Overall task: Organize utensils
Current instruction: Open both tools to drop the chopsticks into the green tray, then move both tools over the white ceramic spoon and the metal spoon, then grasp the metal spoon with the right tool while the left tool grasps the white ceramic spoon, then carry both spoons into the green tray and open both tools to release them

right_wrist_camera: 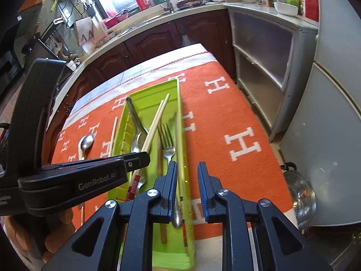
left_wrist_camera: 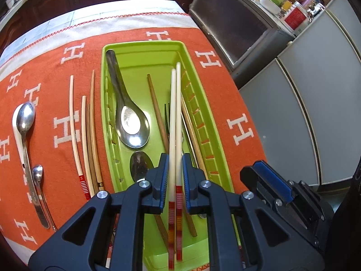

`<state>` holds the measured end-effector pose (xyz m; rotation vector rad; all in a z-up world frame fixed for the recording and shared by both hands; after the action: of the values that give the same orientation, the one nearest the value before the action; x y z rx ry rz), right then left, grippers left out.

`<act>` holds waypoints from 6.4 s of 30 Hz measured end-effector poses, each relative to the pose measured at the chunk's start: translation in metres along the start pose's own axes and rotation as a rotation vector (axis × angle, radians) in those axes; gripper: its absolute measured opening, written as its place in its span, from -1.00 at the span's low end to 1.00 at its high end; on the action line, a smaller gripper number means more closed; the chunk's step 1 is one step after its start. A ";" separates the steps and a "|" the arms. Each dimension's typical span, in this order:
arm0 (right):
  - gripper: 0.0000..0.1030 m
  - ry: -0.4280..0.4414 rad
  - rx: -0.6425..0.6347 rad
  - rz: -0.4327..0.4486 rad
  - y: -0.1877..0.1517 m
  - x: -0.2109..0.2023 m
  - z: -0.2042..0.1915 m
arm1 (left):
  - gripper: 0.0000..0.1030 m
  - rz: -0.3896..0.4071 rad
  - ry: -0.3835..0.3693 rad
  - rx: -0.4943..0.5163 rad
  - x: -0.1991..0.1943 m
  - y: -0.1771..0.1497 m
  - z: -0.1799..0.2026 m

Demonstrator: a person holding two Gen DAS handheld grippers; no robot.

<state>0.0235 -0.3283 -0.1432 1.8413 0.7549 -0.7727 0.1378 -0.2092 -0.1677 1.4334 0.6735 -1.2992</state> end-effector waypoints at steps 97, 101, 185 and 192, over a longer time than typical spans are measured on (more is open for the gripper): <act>-0.94 0.169 -0.160 -0.289 0.023 0.211 -0.220 | -0.49 0.085 0.029 -0.441 -0.004 -0.034 -0.315; -0.94 0.214 -0.114 -0.273 0.027 0.199 -0.206 | -0.34 0.094 -0.025 -0.453 0.003 -0.025 -0.310; -0.64 0.289 -0.137 -0.217 0.076 0.101 -0.045 | -0.90 0.151 -0.079 0.056 -0.043 -0.037 -0.038; -0.63 0.191 -0.090 -0.170 0.072 0.080 -0.034 | -0.90 0.142 -0.089 0.059 -0.055 -0.042 -0.042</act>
<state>0.1342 -0.3086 -0.1558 1.8026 1.0636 -0.6637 0.1006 -0.1450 -0.1352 1.4348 0.4692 -1.2724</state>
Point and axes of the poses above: each gripper's, at about its wrist camera, not at the fingertips, and x roughly the way its jaws point, z to its right, y to its top, the point moved 3 cm from there along x, roughly the way its jaws point, and after that the axes turned 8 degrees about y, right-handed, at the moved point
